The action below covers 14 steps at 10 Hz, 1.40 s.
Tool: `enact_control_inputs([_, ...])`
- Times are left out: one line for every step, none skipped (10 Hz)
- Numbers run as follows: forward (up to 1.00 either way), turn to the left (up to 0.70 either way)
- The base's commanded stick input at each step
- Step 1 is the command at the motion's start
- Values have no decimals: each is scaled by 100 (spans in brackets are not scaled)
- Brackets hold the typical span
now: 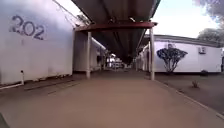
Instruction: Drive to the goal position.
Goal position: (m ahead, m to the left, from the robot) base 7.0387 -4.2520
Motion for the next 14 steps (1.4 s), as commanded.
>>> enact_control_inputs([70, 0])
enact_control_inputs([70, 0])
enact_control_inputs([70, 0])
enact_control_inputs([70, 0])
enact_control_inputs([70, 0])
enact_control_inputs([70, 0])
enact_control_inputs([70, 0])
enact_control_inputs([70, 0])
enact_control_inputs([70, 0])
enact_control_inputs([70, 0])
enact_control_inputs([70, 0])
enact_control_inputs([70, 0])
enact_control_inputs([70, 0])
enact_control_inputs([70, 0])
